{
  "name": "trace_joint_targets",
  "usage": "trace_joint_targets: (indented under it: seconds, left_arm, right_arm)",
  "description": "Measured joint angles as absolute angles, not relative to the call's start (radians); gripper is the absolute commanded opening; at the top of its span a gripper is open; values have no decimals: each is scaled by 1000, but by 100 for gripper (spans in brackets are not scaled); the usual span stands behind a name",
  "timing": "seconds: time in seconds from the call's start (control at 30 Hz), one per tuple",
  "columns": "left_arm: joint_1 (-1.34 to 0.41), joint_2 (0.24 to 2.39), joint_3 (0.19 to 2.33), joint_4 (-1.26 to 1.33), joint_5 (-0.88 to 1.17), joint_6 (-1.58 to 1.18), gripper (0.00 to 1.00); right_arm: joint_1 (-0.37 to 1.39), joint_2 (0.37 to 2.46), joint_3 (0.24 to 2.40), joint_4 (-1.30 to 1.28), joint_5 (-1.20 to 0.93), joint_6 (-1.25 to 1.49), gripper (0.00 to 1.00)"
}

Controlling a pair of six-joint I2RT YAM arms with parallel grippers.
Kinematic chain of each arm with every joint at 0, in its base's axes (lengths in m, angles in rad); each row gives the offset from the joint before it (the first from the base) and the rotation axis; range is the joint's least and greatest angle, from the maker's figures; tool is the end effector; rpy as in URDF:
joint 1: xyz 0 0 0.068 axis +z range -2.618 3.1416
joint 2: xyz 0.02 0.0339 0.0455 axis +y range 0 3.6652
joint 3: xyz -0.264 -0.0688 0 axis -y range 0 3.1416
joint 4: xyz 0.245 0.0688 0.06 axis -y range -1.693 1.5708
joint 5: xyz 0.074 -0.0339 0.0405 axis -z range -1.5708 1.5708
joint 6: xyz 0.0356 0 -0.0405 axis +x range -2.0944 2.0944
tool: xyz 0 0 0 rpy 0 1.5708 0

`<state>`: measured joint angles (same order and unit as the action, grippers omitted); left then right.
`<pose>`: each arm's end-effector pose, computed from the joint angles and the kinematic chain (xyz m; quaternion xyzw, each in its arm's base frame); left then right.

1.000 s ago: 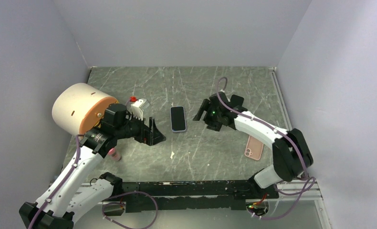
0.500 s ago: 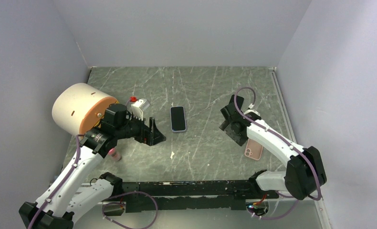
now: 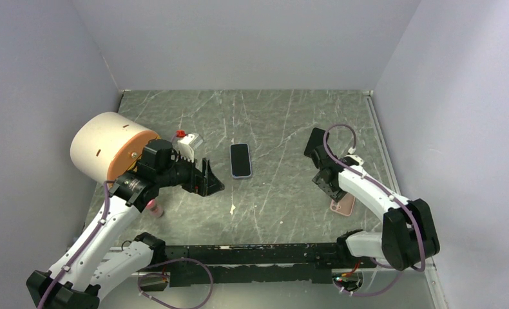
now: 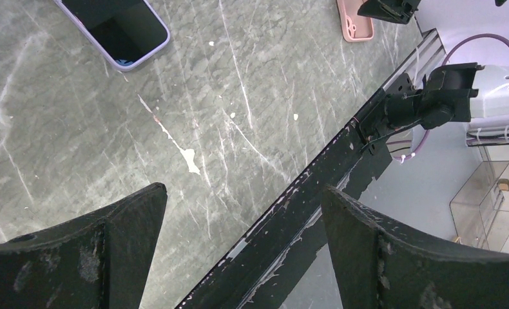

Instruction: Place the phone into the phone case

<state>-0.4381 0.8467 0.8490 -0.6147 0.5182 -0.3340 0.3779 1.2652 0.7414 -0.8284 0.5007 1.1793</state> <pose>0.1517 -0.0906 0.3115 0.1626 0.8504 -0.3784 0.3273 0.1974 0.0600 0.1920 0.4005 0.8762 -0.1011 0.2482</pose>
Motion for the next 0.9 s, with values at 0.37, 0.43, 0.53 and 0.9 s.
trace_joint_targets:
  seconds: [0.37,0.43,0.53,0.9]
  left_arm:
    - [-439,847,849,-615,518,-334,94]
    - [-439,847,849,-615,518,-334,94]
    - [-439,847,849,-615,517,-334,94]
    - [-439,846,849,-615,517,-334,94]
  right_arm:
    - [278,1356,737,-716,508,1034,63]
    - [260,1361,727,-693,504,1012,62]
    - [237,1364,711,-663,488,978,60]
    - [212,1421,707,-593,443,892,50]
